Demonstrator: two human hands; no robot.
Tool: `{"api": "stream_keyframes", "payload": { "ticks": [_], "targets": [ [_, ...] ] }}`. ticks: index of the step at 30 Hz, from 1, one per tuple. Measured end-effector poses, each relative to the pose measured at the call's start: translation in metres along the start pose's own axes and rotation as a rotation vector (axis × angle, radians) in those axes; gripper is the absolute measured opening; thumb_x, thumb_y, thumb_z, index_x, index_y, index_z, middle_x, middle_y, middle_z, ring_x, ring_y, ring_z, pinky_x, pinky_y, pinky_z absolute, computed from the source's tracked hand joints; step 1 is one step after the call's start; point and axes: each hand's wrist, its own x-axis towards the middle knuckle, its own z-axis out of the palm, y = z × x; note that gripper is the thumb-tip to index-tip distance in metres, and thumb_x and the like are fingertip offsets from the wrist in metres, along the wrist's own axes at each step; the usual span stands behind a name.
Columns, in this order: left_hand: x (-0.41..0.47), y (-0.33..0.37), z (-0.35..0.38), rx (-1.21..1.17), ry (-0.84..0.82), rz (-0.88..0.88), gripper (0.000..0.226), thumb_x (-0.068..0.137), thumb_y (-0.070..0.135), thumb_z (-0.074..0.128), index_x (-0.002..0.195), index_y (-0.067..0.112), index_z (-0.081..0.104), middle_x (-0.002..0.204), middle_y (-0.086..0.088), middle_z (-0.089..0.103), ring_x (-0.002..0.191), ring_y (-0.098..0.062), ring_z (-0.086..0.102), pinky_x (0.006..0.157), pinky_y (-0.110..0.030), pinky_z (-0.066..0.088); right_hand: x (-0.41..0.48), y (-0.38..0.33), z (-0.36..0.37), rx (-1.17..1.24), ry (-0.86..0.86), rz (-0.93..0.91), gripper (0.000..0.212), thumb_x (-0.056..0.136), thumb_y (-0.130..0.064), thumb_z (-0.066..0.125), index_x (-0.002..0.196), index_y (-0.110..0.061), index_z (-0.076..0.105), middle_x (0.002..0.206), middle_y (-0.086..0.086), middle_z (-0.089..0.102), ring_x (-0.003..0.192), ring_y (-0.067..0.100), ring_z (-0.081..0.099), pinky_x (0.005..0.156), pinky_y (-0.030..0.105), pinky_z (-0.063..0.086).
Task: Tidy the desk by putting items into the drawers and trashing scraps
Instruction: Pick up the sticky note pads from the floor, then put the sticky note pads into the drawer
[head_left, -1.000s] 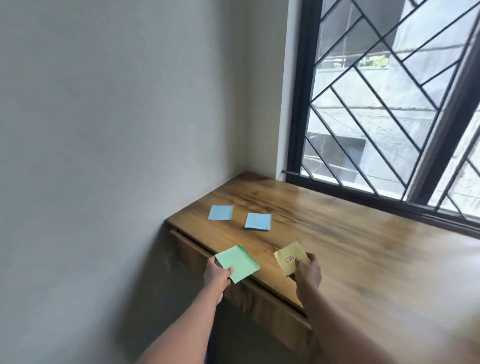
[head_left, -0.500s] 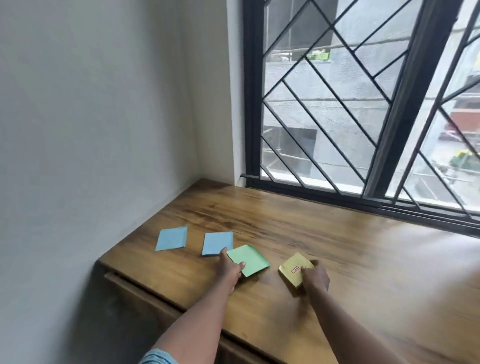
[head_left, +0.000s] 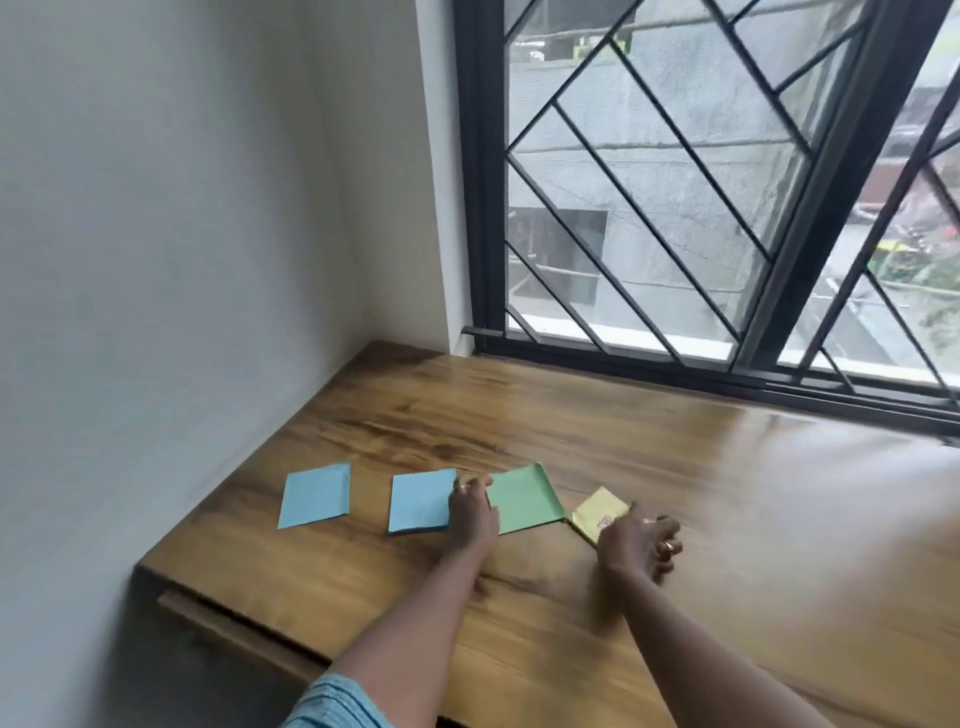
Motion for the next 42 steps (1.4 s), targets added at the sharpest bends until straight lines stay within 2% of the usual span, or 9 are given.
{"api": "stream_keyframes", "payload": {
  "ticks": [7,12,16,19,21,26,31,35,42],
  "targets": [
    [-0.07,-0.055,-0.03,-0.027,0.262,0.069,0.034,0.091,-0.002,0.048,0.121,0.006,0.059,0.134,-0.012,0.046,0.12,-0.026,0.047,0.101,-0.029,0.038,-0.053,0.026,-0.002,-0.016,0.036,-0.194,0.029,0.093,-0.007,0.041,0.121,-0.01,0.048,0.137,0.02,0.023,0.118,0.04,0.033,0.102,0.045,0.032],
    [-0.138,-0.103,-0.042,-0.065,0.446,-0.109,0.035,0.088,0.0,0.055,0.122,0.005,0.055,0.135,-0.015,0.044,0.114,-0.033,0.049,0.093,-0.037,0.042,-0.126,0.052,0.014,-0.062,-0.025,-0.411,0.03,0.094,-0.008,0.044,0.122,-0.009,0.056,0.141,0.022,0.032,0.124,0.041,0.033,0.106,0.043,0.027],
    [-0.18,-0.142,-0.034,-0.217,0.503,-0.295,0.033,0.087,0.001,0.058,0.119,-0.001,0.054,0.133,-0.022,0.04,0.109,-0.04,0.051,0.093,-0.044,0.042,-0.18,0.077,0.029,-0.192,-0.025,-0.88,0.032,0.068,0.008,0.067,0.098,-0.004,0.067,0.112,0.023,0.061,0.099,0.044,0.06,0.083,0.047,0.051],
    [-0.2,-0.145,-0.036,-0.217,0.448,-0.443,0.039,0.089,0.011,0.059,0.124,-0.003,0.049,0.136,-0.021,0.039,0.113,-0.04,0.049,0.099,-0.042,0.036,-0.208,0.099,0.033,-0.255,-0.054,-1.28,0.032,0.071,-0.004,0.048,0.094,-0.004,0.07,0.104,0.016,0.069,0.096,0.034,0.067,0.079,0.038,0.055],
    [-0.209,-0.146,-0.04,-0.006,0.355,-0.272,0.041,0.091,0.015,0.056,0.13,0.003,0.047,0.14,-0.014,0.038,0.12,-0.032,0.047,0.102,-0.036,0.036,-0.218,0.113,0.039,-0.337,-0.148,-1.43,0.04,0.075,-0.012,0.041,0.1,-0.007,0.071,0.109,0.011,0.07,0.104,0.029,0.066,0.087,0.036,0.053],
    [-0.209,-0.164,-0.049,0.358,0.108,0.182,0.057,0.092,0.003,0.038,0.147,0.019,0.028,0.153,0.002,0.027,0.142,-0.015,0.026,0.119,-0.027,0.02,-0.231,0.125,0.057,-0.541,-0.246,-1.329,0.049,0.071,-0.019,0.057,0.12,-0.012,0.063,0.123,0.002,0.065,0.119,0.021,0.058,0.112,0.036,0.013],
    [-0.21,-0.188,-0.053,0.495,-0.009,0.265,0.067,0.092,-0.001,0.036,0.151,0.022,0.015,0.159,0.005,0.006,0.148,-0.016,0.008,0.122,-0.031,0.011,-0.249,0.116,0.053,-0.58,-0.273,-1.235,0.052,0.075,-0.018,0.037,0.118,-0.013,0.065,0.119,0.002,0.067,0.11,0.015,0.064,0.095,0.031,0.049],
    [-0.208,-0.188,-0.059,0.548,-0.054,0.296,0.066,0.094,0.002,0.034,0.152,0.02,0.009,0.159,0.003,0.003,0.148,-0.019,-0.004,0.122,-0.035,0.003,-0.262,0.106,0.058,-0.529,-0.219,-1.026,0.044,0.074,-0.017,0.051,0.115,-0.013,0.066,0.115,0.003,0.069,0.105,0.016,0.067,0.09,0.034,0.052],
    [-0.21,-0.177,-0.086,0.413,-0.032,0.365,0.037,0.092,0.016,0.044,0.127,0.01,0.051,0.13,-0.009,0.053,0.126,-0.025,0.045,0.12,-0.035,0.017,-0.293,0.088,0.059,-0.354,-0.22,-0.748,0.036,0.087,-0.018,0.052,0.121,-0.017,0.061,0.119,0.002,0.063,0.111,0.025,0.055,0.094,0.032,0.04]
  ]
}}
